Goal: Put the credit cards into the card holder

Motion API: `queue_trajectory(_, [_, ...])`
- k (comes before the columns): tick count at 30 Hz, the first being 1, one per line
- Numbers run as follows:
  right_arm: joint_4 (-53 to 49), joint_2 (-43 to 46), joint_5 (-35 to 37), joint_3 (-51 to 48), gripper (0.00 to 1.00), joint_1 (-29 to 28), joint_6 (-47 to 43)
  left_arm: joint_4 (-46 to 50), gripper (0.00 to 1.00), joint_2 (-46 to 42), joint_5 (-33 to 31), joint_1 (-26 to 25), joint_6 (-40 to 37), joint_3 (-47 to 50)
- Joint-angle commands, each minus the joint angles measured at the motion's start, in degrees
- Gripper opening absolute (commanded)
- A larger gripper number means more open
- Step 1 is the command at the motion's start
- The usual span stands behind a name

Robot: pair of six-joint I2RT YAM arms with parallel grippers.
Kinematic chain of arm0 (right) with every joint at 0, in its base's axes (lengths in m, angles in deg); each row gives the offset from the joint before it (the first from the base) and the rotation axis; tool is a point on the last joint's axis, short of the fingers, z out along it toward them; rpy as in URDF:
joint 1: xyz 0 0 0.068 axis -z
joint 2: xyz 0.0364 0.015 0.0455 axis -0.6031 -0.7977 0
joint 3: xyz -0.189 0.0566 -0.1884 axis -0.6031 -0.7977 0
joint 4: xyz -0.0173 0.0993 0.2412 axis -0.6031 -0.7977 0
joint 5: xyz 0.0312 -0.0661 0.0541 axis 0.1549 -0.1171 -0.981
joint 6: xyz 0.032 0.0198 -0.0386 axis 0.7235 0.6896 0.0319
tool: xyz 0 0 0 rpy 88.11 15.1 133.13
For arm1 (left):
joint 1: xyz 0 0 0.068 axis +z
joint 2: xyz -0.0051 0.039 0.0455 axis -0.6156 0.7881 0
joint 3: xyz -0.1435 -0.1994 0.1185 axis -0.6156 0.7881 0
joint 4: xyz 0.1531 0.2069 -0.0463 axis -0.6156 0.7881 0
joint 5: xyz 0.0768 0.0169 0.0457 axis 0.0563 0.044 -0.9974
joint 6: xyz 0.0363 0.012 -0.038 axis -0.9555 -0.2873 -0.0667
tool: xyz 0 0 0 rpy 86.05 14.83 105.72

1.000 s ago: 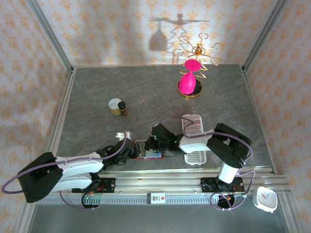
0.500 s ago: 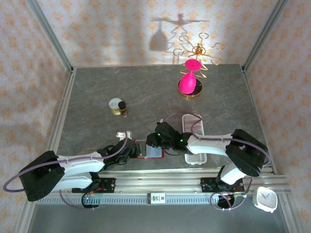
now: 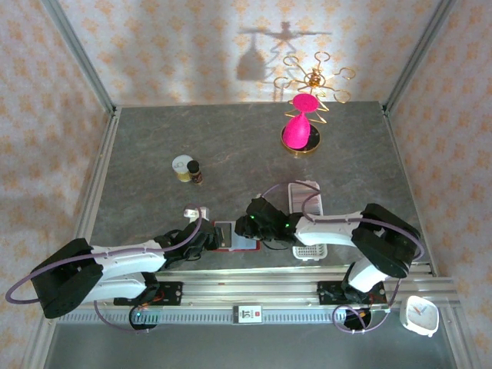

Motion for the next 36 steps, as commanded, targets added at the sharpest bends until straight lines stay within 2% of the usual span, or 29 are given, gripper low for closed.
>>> queue_trajectory(1, [0.9, -1.1, -0.3, -0.4, 0.39, -0.4, 0.5, -2.9, 0.32, 5.8, 10.0, -0.7, 1.5, 2.3])
queue_trajectory(13, [-3.5, 1.2, 3.5, -0.8, 0.39, -0.4, -0.1, -3.0, 0.32, 5.8, 9.9, -0.7, 1.3, 2.4])
queue_trajectory(19, [-1.2, 0.2, 1.4, -1.2, 0.38, -0.4, 0.6, -2.9, 0.32, 5.4, 10.0, -0.7, 1.4, 2.5])
queue_trajectory(26, [3.5, -0.7, -1.8, -1.5, 0.24, -0.4, 1.1, -2.6, 0.32, 4.8, 9.8, -0.7, 1.5, 2.9])
queue_trajectory(30, [3.6, -1.1, -2.2, -0.9, 0.23, -0.3, 0.8, -2.4, 0.32, 4.3, 9.9, -0.7, 1.7, 2.8])
queue_trajectory(36, [1.1, -0.5, -0.5, -0.3, 0.08, -0.4, -0.2, -1.9, 0.33, 3.5, 9.9, -0.7, 1.6, 2.4])
